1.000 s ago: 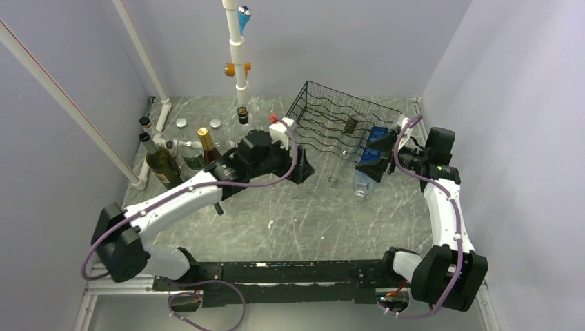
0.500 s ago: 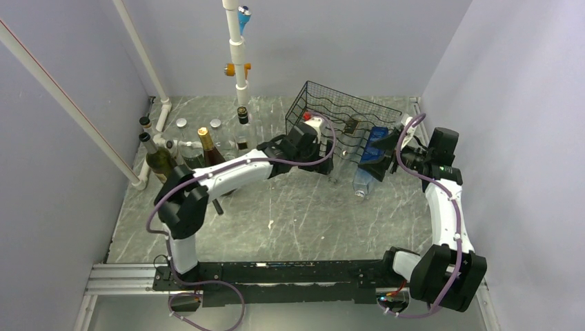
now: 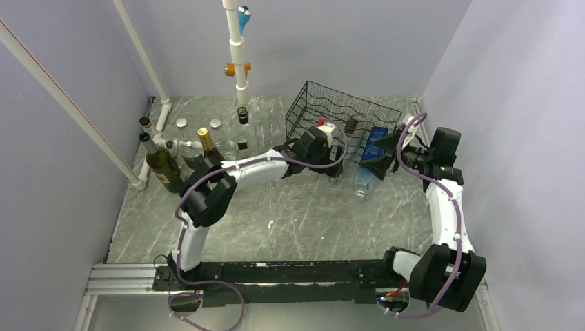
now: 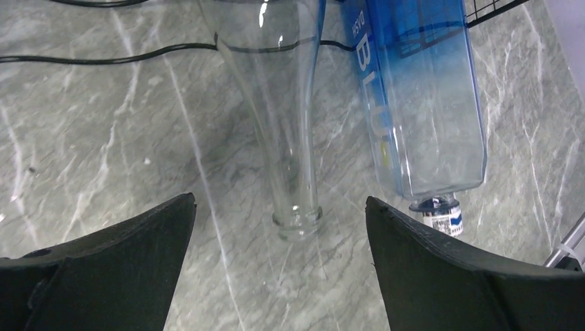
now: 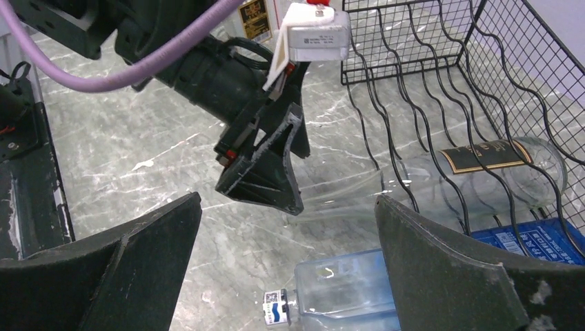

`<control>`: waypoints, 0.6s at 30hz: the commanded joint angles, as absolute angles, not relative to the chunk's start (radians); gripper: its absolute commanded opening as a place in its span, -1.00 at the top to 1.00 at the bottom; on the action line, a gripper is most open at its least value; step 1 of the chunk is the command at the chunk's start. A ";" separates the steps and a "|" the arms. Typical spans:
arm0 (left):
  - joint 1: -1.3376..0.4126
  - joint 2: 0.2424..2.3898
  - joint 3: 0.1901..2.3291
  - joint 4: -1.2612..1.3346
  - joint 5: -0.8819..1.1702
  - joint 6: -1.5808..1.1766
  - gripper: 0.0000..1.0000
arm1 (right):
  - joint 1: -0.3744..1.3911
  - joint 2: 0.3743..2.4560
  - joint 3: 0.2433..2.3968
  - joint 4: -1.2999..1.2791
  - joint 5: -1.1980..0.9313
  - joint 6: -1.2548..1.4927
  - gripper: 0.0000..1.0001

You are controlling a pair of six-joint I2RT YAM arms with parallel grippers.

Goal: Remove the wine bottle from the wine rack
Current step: Pick up the wine bottle from the wine rack.

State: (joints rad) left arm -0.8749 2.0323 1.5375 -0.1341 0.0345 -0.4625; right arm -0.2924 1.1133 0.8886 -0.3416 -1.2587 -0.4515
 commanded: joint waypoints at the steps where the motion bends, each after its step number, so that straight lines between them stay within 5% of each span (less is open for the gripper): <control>1: -0.879 2.083 1.603 -0.039 0.073 -0.446 -0.96 | -0.302 1.103 0.885 -0.307 -1.264 -0.449 -1.00; 18: -0.878 2.256 1.702 0.035 0.105 -0.481 -0.67 | -0.308 1.105 0.884 -0.316 -1.266 -0.465 -1.00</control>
